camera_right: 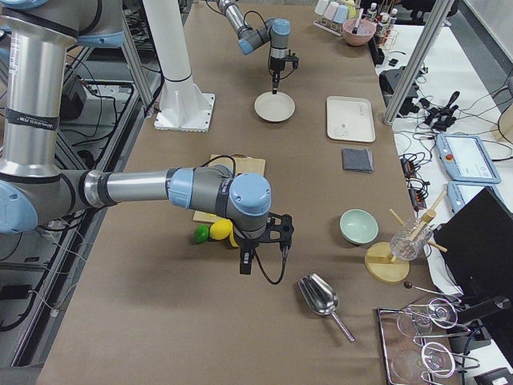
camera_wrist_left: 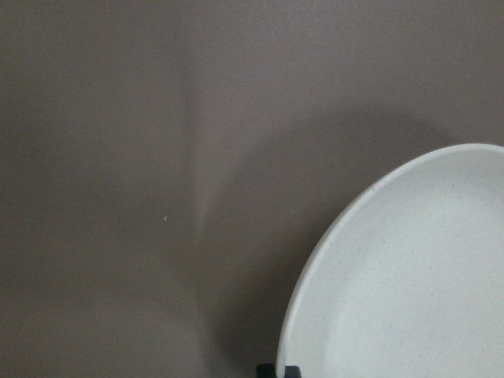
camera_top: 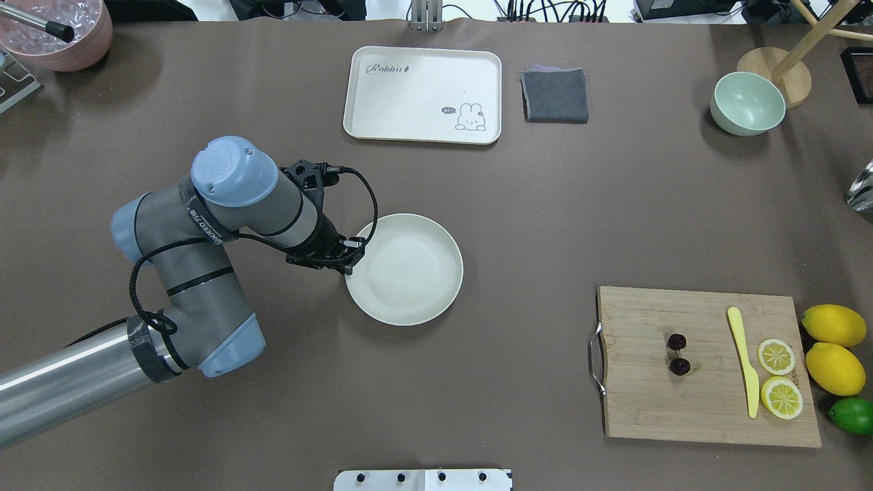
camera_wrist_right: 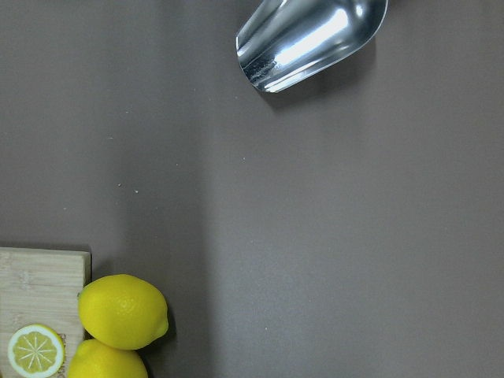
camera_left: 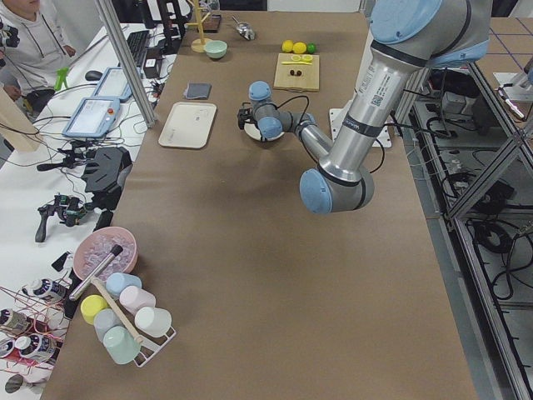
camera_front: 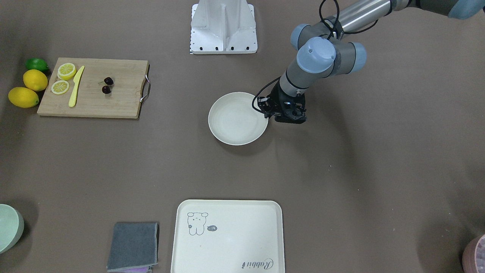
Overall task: Place red cherry on plate
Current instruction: 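Slide the white plate with the left gripper toward the table centre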
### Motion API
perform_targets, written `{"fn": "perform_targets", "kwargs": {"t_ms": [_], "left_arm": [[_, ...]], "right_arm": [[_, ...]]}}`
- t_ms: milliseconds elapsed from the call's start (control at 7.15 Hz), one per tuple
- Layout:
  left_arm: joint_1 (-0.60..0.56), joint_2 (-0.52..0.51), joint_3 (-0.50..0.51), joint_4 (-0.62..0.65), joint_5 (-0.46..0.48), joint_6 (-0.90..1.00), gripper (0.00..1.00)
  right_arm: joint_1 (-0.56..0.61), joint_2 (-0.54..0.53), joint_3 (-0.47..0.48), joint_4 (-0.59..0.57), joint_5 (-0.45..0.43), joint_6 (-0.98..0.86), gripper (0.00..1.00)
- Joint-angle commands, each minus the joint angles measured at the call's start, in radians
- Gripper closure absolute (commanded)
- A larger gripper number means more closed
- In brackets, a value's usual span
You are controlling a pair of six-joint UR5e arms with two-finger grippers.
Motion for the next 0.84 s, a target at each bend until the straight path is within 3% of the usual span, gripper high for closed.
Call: {"fn": "perform_targets", "kwargs": {"t_ms": [0, 280, 560, 699], "left_arm": [[0.005, -0.01, 0.02, -0.003, 0.009, 0.0, 1.0], [0.011, -0.011, 0.034, -0.009, 0.011, 0.001, 0.75], [0.011, -0.011, 0.031, -0.02, 0.011, 0.003, 0.04], [0.011, -0.017, 0.025, -0.02, 0.011, 0.003, 0.02]], "right_arm": [[0.005, -0.011, 0.006, 0.0, 0.0, -0.003, 0.0], [0.008, -0.026, 0.02, 0.0, 0.0, -0.006, 0.0], [0.009, -0.031, 0.025, 0.0, 0.0, -0.006, 0.0], [0.011, -0.032, 0.025, 0.0, 0.0, -0.008, 0.0]]}}
